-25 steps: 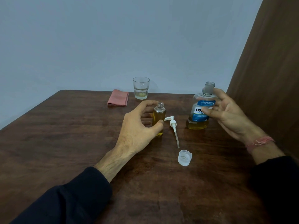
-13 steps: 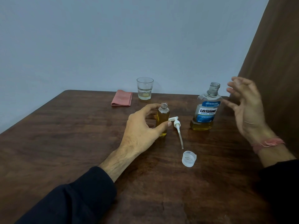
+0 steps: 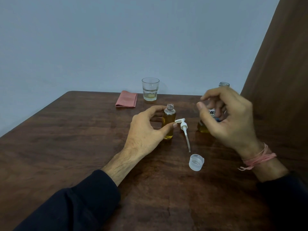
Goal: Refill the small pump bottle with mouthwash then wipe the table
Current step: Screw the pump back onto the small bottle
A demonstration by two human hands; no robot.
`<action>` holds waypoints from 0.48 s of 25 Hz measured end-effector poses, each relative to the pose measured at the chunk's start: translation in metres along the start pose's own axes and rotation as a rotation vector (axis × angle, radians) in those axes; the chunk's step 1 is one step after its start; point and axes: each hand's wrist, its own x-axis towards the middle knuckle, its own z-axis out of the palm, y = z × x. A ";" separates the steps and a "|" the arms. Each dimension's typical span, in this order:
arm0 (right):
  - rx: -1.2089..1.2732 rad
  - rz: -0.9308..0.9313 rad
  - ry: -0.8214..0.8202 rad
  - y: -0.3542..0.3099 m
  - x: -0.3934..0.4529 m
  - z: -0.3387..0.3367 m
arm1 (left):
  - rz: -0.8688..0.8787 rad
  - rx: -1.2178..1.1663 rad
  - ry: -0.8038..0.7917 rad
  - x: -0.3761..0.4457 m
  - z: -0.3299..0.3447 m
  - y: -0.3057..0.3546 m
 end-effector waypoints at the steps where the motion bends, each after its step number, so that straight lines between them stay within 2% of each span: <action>1: 0.024 0.005 -0.087 -0.001 -0.001 0.004 | 0.003 -0.004 -0.002 0.000 0.000 -0.001; 4: 0.047 0.095 -0.399 0.003 -0.007 0.014 | 0.026 -0.021 -0.003 -0.002 0.000 -0.003; 7: -0.043 0.198 -0.678 0.009 -0.017 0.026 | 0.048 -0.039 0.000 -0.002 0.000 -0.005; 9: -0.097 0.263 -0.785 0.009 -0.021 0.031 | 0.060 -0.050 -0.002 -0.002 0.000 -0.006; 12: -0.128 0.308 -0.821 0.007 -0.021 0.033 | 0.078 -0.053 -0.011 -0.003 0.000 -0.005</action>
